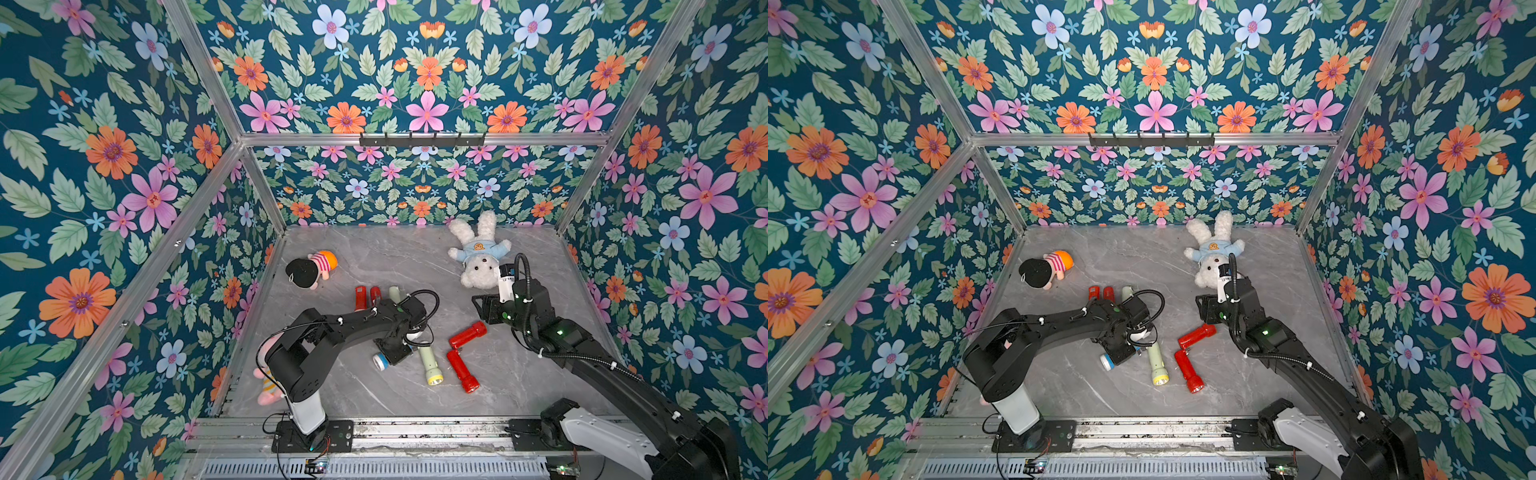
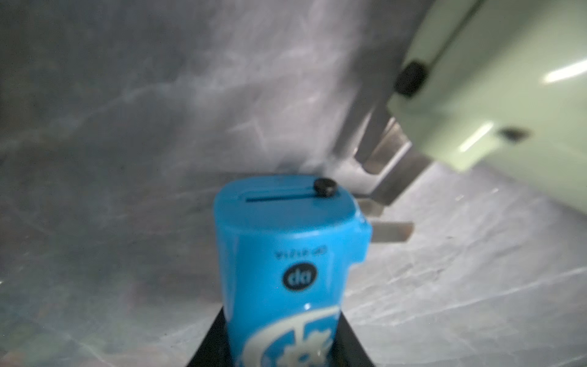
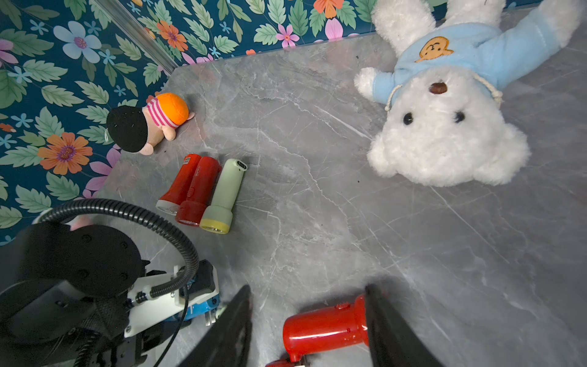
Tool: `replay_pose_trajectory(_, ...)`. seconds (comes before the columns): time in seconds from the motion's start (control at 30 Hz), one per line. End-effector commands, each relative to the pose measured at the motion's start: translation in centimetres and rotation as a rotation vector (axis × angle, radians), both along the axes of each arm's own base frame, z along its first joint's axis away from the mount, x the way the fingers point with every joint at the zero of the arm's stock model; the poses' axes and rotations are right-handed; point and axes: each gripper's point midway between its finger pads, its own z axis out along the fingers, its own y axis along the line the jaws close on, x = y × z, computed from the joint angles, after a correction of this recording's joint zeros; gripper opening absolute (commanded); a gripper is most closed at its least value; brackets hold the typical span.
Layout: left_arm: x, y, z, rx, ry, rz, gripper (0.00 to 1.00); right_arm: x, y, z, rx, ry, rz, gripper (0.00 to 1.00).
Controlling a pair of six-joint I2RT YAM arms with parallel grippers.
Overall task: Close the plug at the bottom of the flashlight
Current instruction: Pick up the flashlight from the center of the board.
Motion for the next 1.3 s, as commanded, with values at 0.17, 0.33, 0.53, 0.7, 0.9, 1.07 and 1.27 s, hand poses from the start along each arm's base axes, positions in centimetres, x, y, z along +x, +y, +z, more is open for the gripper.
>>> replay_pose_trajectory(0.17,0.8,-0.1,3.6,-0.069,-0.098,0.005,0.00,0.2,-0.2,0.1,0.009,-0.001,-0.016,0.58)
replay_pose_trajectory(0.33,2.1,-1.3,8.5,-0.216,-0.237,0.026,0.00,0.2,-0.2,0.0,0.013,0.004,-0.021,0.58)
replay_pose_trajectory(0.53,4.3,-4.6,16.6,-0.532,-0.451,0.048,0.00,0.5,0.2,0.1,0.026,0.014,-0.017,0.59)
replay_pose_trajectory(0.7,5.7,-6.7,20.9,-0.711,-0.584,0.028,0.00,0.5,0.3,0.2,0.028,0.015,-0.014,0.58)
replay_pose_trajectory(0.9,7.0,-9.1,23.2,-0.875,-0.701,-0.014,0.00,0.6,0.3,0.7,0.021,0.005,-0.011,0.59)
replay_pose_trajectory(1.07,6.4,-10.4,24.7,-1.013,-0.742,-0.080,0.00,0.8,1.1,2.5,0.038,-0.051,0.040,0.59)
replay_pose_trajectory(1.27,4.0,-10.4,26.2,-1.176,-0.757,-0.165,0.00,0.3,4.1,6.2,0.180,-0.150,0.231,0.61)
